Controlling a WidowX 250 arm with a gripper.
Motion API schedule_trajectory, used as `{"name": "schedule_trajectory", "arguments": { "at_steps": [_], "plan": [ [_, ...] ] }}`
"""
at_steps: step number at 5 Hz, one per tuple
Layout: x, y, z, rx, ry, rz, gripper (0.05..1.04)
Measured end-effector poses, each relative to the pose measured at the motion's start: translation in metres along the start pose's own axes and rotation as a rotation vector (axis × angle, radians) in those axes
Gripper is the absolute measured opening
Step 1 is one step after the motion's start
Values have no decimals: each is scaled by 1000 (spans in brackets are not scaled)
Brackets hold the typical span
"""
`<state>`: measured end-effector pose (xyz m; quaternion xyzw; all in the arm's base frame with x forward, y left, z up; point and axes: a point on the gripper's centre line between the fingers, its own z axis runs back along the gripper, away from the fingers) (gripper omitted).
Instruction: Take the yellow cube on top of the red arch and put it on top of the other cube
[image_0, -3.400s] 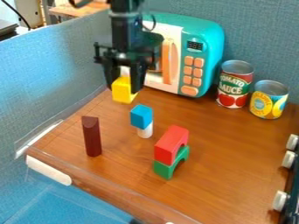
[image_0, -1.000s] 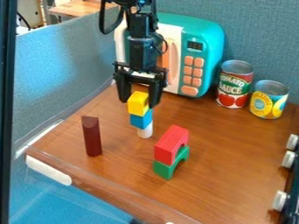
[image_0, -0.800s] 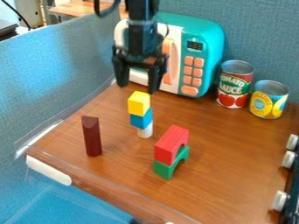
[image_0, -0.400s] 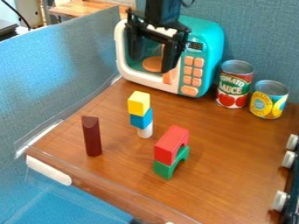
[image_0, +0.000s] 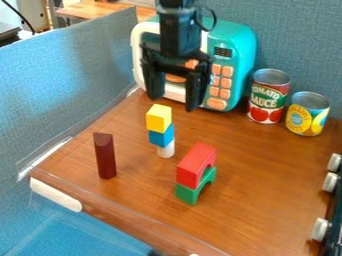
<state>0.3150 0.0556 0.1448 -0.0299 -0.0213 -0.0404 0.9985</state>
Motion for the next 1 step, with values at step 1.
{"name": "schedule_trajectory", "arguments": {
  "at_steps": [1],
  "plan": [
    [-6, -9, -20, -12, 38, -1, 1001]
  ]
}}
